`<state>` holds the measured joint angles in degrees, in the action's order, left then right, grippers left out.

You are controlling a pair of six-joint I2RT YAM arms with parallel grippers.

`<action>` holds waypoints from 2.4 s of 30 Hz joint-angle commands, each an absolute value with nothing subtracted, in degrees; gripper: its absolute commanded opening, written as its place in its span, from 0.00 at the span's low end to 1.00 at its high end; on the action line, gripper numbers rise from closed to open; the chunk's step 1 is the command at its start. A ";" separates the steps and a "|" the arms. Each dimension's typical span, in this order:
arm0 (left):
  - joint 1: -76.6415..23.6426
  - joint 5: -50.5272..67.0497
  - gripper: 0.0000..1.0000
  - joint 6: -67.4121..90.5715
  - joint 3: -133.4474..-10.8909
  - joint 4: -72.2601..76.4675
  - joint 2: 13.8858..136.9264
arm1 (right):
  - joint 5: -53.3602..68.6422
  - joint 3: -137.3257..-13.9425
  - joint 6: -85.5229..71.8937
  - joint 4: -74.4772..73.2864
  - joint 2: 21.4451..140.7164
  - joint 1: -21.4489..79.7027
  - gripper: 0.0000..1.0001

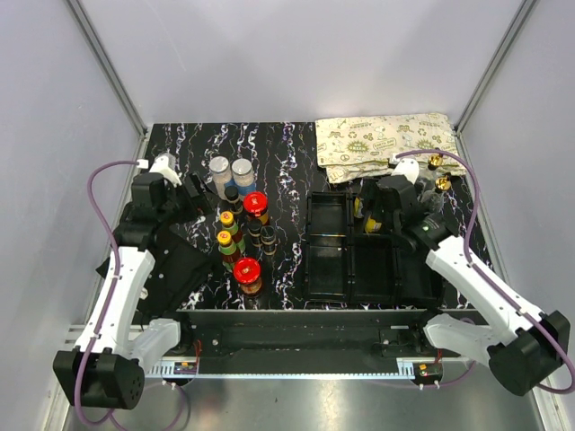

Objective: Organize the condiment bottles
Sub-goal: Place the bottle in the storage box, then pick up the bottle from the center of the board, then place the bottle in the storage box.

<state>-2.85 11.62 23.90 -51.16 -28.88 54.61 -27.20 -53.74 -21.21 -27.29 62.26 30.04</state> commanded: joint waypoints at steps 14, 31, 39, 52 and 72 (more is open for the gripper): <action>-24.60 -8.15 0.71 26.02 -57.65 -32.16 58.26 | -14.78 -53.97 -18.55 -27.16 54.67 29.71 0.96; -28.92 -16.79 0.49 25.58 -58.62 -37.44 63.54 | -12.74 -52.12 -19.42 -26.63 53.79 29.79 0.96; -29.44 -18.80 0.02 24.70 -60.90 -38.67 64.60 | -13.18 -51.77 -19.51 -26.54 53.17 29.71 0.96; -29.62 -23.11 0.00 20.05 -71.62 -39.37 62.40 | -13.36 -51.77 -19.60 -26.72 52.65 29.71 0.96; -31.81 -11.79 0.00 13.89 -99.39 -42.98 68.46 | -16.34 -52.82 -19.95 -27.42 51.77 29.79 0.96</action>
<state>-30.41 -16.88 15.86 -91.77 -51.11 65.80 -14.28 -51.70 -19.57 -27.35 52.99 29.93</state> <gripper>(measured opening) 0.389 0.960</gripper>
